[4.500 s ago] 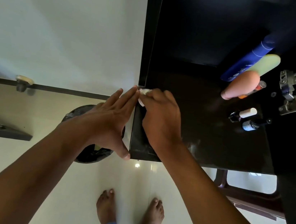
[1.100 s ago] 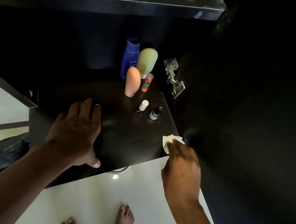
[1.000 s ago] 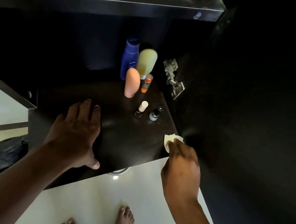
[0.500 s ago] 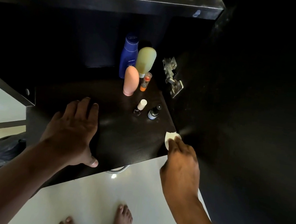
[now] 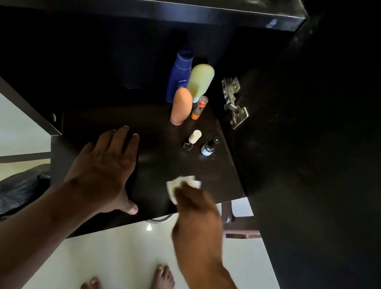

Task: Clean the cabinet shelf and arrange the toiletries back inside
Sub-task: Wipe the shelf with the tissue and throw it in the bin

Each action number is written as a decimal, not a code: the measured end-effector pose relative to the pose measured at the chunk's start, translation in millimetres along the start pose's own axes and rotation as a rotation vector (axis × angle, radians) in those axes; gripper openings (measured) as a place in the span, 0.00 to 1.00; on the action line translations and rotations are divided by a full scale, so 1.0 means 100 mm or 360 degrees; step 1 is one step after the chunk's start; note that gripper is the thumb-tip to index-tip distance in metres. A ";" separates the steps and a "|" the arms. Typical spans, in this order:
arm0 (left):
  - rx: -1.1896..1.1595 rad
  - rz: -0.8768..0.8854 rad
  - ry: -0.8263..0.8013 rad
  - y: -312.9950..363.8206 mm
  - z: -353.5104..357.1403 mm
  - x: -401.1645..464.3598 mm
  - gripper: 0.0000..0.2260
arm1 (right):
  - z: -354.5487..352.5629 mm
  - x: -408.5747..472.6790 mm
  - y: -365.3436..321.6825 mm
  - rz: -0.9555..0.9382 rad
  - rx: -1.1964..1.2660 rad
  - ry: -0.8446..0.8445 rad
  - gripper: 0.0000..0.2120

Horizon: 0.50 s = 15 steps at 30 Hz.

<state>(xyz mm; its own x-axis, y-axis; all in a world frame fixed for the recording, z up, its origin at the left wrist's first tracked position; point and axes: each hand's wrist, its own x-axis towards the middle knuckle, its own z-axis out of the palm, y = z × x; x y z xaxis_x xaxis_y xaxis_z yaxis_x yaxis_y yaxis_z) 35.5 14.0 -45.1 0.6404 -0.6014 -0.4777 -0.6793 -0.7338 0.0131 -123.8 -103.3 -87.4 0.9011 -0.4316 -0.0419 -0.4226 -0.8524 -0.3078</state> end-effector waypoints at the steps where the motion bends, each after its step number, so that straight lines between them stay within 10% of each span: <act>1: -0.0008 0.0010 0.0010 -0.01 0.01 0.00 0.67 | 0.04 -0.03 -0.09 -0.0114 0.0061 -0.0070 0.32; 4: -0.0045 0.0031 0.0042 -0.04 0.01 -0.01 0.67 | 0.06 -0.07 -0.13 -0.0290 0.0115 -0.0124 0.31; 11: -0.0101 0.0040 0.0099 -0.07 0.05 -0.01 0.66 | -0.24 0.27 0.35 0.0358 -0.0203 0.0058 0.20; 15: -0.0226 -0.0008 0.0191 -0.11 0.17 -0.11 0.67 | -0.05 0.23 0.00 0.0094 -0.0093 0.0108 0.23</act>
<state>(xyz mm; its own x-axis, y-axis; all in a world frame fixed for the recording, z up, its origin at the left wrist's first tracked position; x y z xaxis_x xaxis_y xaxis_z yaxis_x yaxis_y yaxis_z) 29.5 33.8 -55.3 0.6878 -0.6246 -0.3699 -0.6239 -0.7691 0.1386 -103.2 -114.5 -83.5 0.8667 -0.4987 0.0071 -0.4812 -0.8399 -0.2510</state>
